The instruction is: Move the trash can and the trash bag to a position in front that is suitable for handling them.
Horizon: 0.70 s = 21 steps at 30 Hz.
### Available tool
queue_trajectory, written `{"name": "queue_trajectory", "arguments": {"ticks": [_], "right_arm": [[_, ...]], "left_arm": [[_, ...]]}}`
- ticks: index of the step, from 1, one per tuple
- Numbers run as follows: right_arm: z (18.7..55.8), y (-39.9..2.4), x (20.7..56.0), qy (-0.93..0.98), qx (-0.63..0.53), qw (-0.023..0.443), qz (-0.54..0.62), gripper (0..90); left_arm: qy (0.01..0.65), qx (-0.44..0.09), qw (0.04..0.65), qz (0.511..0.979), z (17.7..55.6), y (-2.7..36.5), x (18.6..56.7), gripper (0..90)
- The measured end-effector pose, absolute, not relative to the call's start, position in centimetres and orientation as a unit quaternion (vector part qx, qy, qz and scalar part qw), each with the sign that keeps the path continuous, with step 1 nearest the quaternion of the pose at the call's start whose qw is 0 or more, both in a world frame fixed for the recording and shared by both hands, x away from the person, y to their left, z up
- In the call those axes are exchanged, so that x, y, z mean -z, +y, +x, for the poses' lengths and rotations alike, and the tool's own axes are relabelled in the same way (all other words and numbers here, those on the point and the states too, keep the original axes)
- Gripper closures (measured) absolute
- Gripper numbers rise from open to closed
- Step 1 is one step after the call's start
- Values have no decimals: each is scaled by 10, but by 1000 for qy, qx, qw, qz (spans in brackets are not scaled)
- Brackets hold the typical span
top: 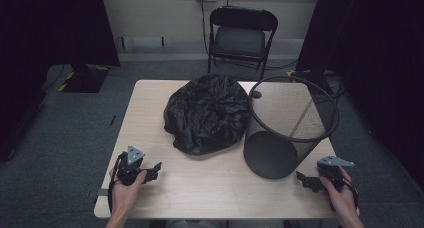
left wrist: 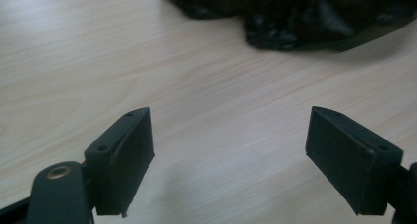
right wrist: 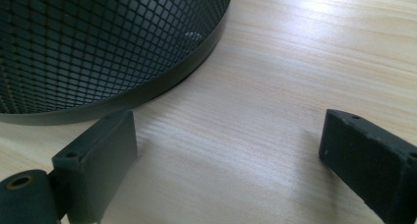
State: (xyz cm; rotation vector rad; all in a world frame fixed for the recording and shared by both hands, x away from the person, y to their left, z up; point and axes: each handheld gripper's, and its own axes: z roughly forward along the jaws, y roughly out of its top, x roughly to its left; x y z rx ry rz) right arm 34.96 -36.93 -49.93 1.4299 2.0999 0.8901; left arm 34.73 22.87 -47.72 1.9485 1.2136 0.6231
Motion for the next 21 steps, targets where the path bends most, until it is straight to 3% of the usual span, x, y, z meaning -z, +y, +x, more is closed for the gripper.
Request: {"name": "queue_trajectory", "arguments": {"ticks": [11,21], "right_arm": [[349,-367,499,764,-324,221,511,64],[349,-366,499,766,-324,221,510,64]], "left_arm": [[379,-215,433,789,348,195,449,183],[357,-211,452,790,376,162,433,230]]}}
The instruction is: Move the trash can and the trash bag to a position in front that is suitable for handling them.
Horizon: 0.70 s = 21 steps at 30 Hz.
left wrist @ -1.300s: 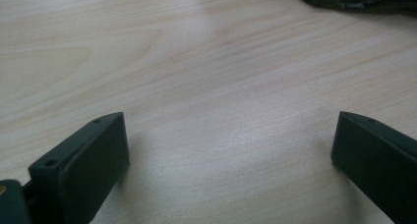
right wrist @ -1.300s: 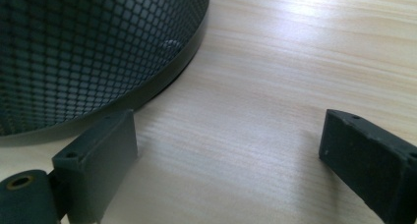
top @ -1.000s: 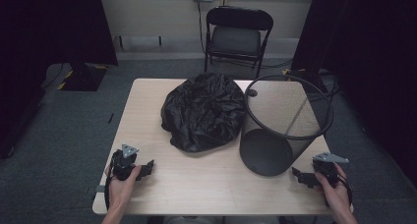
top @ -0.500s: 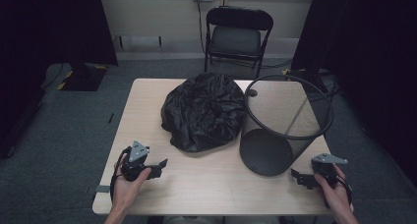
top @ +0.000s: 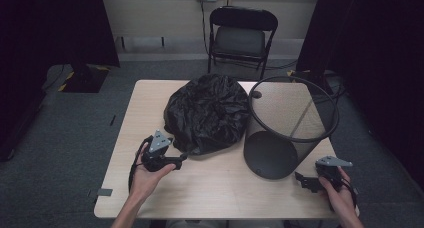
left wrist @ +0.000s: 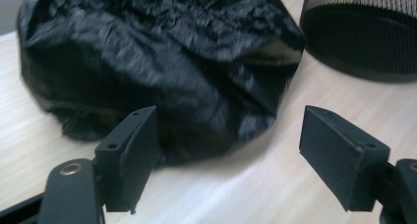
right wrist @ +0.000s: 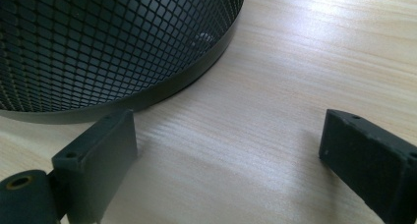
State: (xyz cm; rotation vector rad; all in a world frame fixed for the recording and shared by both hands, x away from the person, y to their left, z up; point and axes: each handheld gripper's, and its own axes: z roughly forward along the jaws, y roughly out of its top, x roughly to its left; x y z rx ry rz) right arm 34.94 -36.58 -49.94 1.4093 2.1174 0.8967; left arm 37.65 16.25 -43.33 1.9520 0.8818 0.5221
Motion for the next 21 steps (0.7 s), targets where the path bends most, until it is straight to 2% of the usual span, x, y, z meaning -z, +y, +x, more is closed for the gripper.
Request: {"name": "queue_trajectory", "arguments": {"ticks": [2,4,8,15,17,21], "right_arm": [[349,-366,499,766,-324,221,510,64],[349,-366,499,766,-324,221,510,64],[349,-366,499,766,-324,220,509,64],[349,-366,499,766,-324,220,509,64],[349,-366,499,766,-324,220,509,64],[349,-366,499,766,-325,220,509,64]], "left_arm": [[355,-212,456,788,381,158,431,226],[356,-205,469,782,386,156,429,183],[342,-209,477,782,395,150,423,181],[309,-184,498,789,411,122,418,309],[295,-197,491,796,414,111,419,351],[281,-198,465,816,423,94,425,373]]}}
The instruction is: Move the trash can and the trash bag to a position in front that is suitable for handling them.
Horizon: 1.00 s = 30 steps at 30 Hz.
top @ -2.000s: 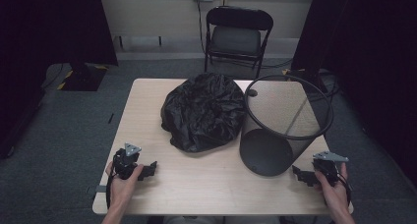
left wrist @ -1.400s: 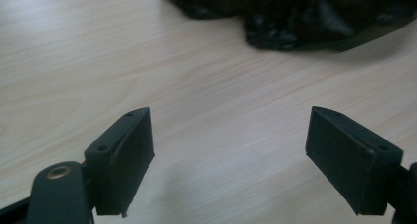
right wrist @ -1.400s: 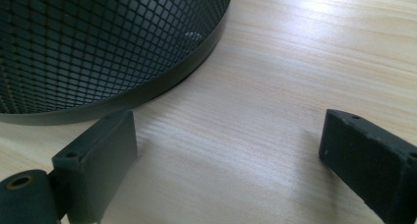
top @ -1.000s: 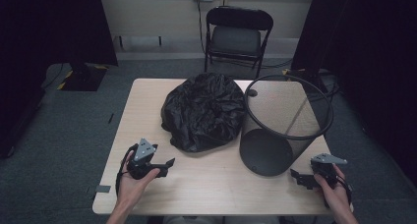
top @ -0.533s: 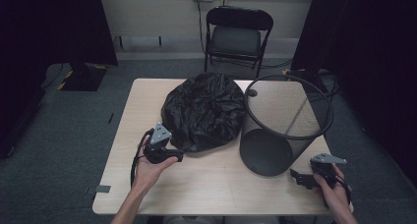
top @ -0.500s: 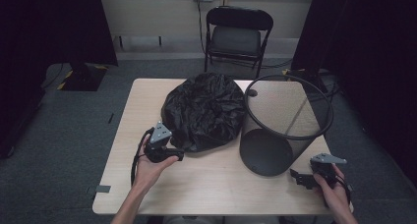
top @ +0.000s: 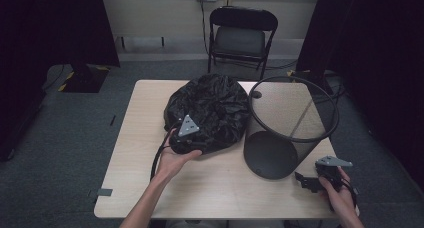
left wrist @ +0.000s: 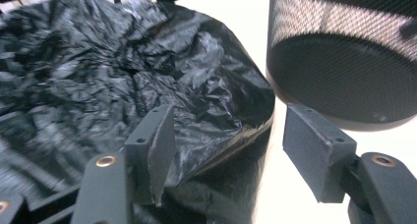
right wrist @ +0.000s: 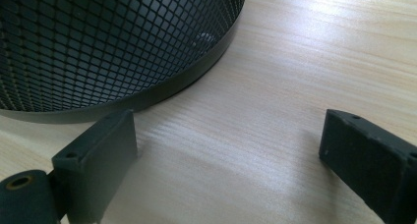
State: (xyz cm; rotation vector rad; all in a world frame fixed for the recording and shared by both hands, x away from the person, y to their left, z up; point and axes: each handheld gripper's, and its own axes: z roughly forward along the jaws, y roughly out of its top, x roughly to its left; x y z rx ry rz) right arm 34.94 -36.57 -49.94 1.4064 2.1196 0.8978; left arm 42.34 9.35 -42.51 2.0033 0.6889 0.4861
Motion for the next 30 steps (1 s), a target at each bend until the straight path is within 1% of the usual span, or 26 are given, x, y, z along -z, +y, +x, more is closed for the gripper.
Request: {"name": "queue_trajectory", "arguments": {"ticks": [3,5,8,9,12,14,15,17,19,20,24,30], "right_arm": [[349,-366,499,767,-325,220,508,64],[349,-366,499,767,-325,220,508,64],[349,-366,499,767,-325,220,508,64],[349,-366,499,767,-325,220,508,64],[349,-366,499,768,-325,219,506,64],[349,-365,499,768,-325,219,506,64],[349,-365,499,768,-325,219,506,64],[349,-365,499,768,-325,219,506,64],[349,-365,499,768,-326,219,506,64],[349,-365,499,768,-325,219,506,64],[349,-365,499,768,-326,219,506,64],[349,-365,499,768,-325,219,506,64]], "left_arm": [[278,-201,461,818,430,86,429,366],[286,-208,463,813,433,82,431,273],[287,-204,461,814,439,78,436,267],[288,-202,459,816,440,77,438,294],[289,-199,451,820,442,75,445,421],[289,-205,443,824,442,75,450,563],[292,-202,441,824,443,75,451,617],[304,-191,447,819,443,79,452,754],[331,-169,460,806,443,85,451,875],[336,-160,468,802,443,88,451,900],[327,-155,466,808,439,94,448,900],[323,-160,470,806,425,112,441,900]]}}
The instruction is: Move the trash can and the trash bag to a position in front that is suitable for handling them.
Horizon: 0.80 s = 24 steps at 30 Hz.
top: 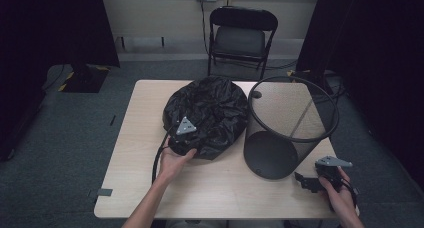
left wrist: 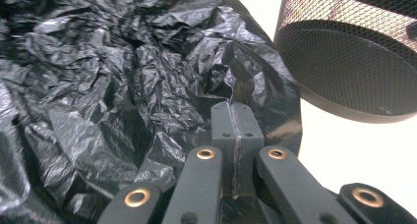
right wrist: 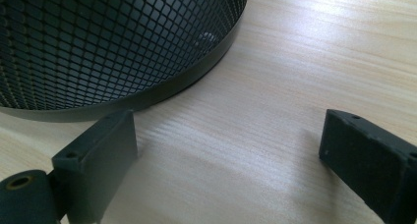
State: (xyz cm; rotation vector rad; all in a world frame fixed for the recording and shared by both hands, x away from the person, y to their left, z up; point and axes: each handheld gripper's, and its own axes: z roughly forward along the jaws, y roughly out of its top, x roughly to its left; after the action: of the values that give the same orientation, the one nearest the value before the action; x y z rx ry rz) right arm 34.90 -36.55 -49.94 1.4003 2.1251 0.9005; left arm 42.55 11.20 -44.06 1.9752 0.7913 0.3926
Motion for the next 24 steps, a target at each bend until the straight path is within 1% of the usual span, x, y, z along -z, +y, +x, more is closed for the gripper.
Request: {"name": "queue_trajectory", "arguments": {"ticks": [7,17,20,24], "right_arm": [[349,-365,499,768,-326,219,506,64],[349,-365,500,767,-325,220,507,64],[349,-365,500,767,-325,221,508,64],[349,-365,500,767,-325,221,508,64]], "left_arm": [[323,-160,479,800,405,143,439,900],[298,-170,465,816,367,160,440,900],[296,-169,475,811,354,169,438,900],[285,-172,473,816,333,173,432,900]]}}
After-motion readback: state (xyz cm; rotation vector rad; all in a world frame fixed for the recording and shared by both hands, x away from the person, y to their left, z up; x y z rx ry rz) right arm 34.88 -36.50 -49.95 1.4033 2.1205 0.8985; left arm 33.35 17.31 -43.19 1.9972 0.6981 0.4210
